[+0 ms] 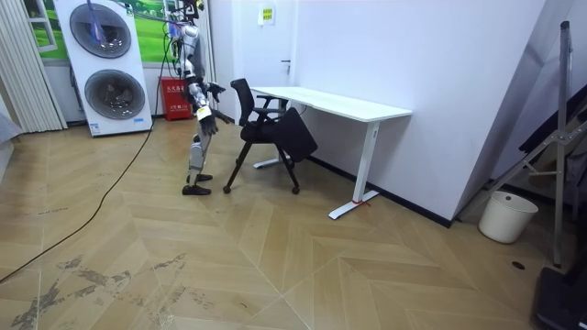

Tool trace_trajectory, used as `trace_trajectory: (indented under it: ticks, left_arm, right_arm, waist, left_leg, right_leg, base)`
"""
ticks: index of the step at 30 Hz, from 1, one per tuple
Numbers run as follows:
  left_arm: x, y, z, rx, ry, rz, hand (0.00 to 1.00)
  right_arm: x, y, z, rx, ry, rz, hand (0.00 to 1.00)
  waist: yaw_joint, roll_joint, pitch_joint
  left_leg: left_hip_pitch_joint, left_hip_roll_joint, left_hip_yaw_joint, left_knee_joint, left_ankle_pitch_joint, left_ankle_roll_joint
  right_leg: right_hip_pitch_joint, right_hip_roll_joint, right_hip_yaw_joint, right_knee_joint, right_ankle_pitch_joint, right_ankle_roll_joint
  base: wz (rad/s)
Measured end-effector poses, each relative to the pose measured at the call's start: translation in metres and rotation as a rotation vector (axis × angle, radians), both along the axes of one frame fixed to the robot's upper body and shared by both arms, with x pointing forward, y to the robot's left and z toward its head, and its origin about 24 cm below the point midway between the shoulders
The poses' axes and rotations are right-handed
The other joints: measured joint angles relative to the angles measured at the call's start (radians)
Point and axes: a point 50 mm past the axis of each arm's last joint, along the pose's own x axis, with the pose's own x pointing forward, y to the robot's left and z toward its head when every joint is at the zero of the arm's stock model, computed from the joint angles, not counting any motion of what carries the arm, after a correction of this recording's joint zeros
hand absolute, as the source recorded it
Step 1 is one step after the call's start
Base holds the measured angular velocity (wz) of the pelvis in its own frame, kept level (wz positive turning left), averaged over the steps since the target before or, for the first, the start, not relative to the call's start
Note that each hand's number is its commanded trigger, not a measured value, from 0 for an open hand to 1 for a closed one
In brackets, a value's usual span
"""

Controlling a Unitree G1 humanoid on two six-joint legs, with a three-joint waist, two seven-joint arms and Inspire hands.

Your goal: Push chair

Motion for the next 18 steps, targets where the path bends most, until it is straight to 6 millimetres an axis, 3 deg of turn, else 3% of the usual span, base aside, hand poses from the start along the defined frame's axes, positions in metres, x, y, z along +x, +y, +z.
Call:
trace_trajectory:
  ticks: [3, 8, 14, 18]
  left_arm:
    - [-0.025, -0.004, -0.021, -0.076, 0.159, 0.047, 0.0]
    - [-0.053, -0.009, -0.039, -0.175, 0.361, 0.082, 0.0]
    - [-0.05, -0.02, -0.049, -0.282, 0.478, 0.019, 0.0]
    - [-0.039, -0.027, -0.053, -0.345, 0.524, -0.043, 0.0]
  right_arm:
    - [-0.015, 0.011, -0.012, 0.127, 0.106, 0.056, 0.0]
    - [-0.005, 0.022, -0.021, 0.289, 0.142, 0.187, 0.0]
    - [0.022, 0.044, -0.03, 0.473, 0.147, 0.388, 0.0]
    - [0.034, 0.057, -0.032, 0.577, 0.126, 0.454, 0.0]
  waist:
    - [-0.017, -0.007, -0.0021]
    - [-0.016, -0.011, 0.0026]
    - [0.005, -0.018, 0.0031]
    - [-0.001, -0.026, 0.0034]
  left_leg:
    - [0.001, -0.002, -0.002, 0.005, 0.0, 0.0]
    - [0.0, 0.001, 0.006, 0.01, -0.001, -0.002]
    - [-0.01, 0.0, 0.008, 0.021, -0.001, -0.002]
    - [-0.028, -0.001, -0.018, 0.046, -0.003, 0.0]
  right_leg:
    - [0.006, -0.001, -0.005, -0.015, 0.0, 0.0]
    - [0.005, 0.0, -0.011, -0.015, 0.0, 0.0]
    - [0.005, -0.003, -0.013, -0.015, 0.0, 0.0]
    - [0.009, -0.005, -0.047, -0.015, 0.0, 0.0]
  base:
    - [0.0]
    - [-0.06]
    - [0.0]
    - [0.19]
